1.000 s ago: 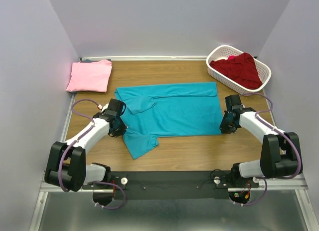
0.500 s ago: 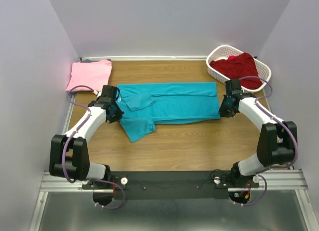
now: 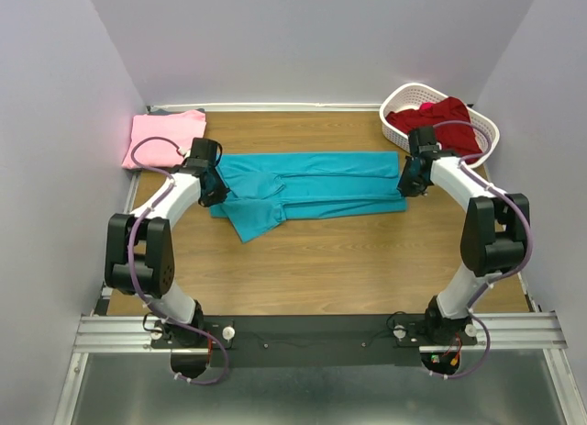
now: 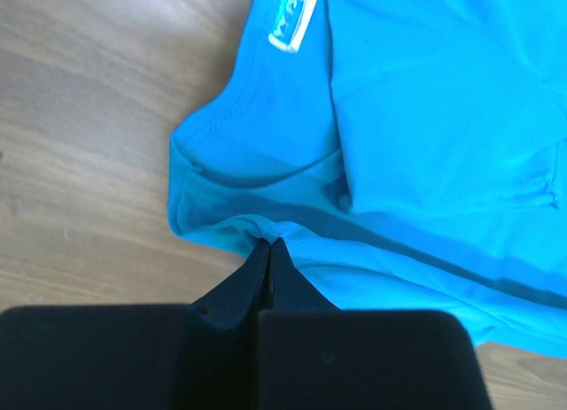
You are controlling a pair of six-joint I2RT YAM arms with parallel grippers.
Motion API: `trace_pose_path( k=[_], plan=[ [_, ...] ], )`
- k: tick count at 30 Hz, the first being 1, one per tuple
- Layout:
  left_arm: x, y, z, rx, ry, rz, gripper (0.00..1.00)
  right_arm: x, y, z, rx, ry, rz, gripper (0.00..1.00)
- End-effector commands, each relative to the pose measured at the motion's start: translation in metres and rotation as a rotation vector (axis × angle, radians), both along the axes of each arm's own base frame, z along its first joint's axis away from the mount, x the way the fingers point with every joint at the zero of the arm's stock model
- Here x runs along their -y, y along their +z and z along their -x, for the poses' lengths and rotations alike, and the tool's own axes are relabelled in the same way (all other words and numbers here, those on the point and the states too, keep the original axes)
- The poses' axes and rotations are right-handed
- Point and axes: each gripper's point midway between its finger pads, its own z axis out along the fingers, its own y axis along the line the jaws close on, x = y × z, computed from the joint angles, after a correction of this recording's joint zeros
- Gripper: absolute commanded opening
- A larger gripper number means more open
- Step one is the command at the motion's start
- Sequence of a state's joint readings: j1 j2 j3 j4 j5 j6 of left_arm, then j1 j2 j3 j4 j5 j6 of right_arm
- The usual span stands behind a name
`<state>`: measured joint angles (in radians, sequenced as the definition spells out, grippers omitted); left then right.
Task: Fold and stack the t-shirts
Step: Fold the tshirt
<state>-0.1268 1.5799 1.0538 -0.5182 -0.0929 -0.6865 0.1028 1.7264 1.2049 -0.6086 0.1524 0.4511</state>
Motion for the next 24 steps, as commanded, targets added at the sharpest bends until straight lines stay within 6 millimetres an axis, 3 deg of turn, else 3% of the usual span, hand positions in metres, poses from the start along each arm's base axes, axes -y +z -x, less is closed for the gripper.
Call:
trace_pose_path(
  k=[1, 13, 24],
  plan=[
    [-0.010, 0.004, -0.019, 0.032, -0.002, -0.033, 0.00, 0.015, 0.007, -0.017, 0.022, -0.017, 0.076, 0.01],
    [-0.014, -0.012, -0.042, 0.027, 0.004, -0.037, 0.00, 0.032, -0.012, -0.022, -0.017, -0.053, 0.134, 0.01],
    [-0.017, -0.012, -0.043, 0.051, 0.040, -0.025, 0.00, 0.024, -0.017, -0.034, -0.010, -0.032, 0.093, 0.01]
  ],
)
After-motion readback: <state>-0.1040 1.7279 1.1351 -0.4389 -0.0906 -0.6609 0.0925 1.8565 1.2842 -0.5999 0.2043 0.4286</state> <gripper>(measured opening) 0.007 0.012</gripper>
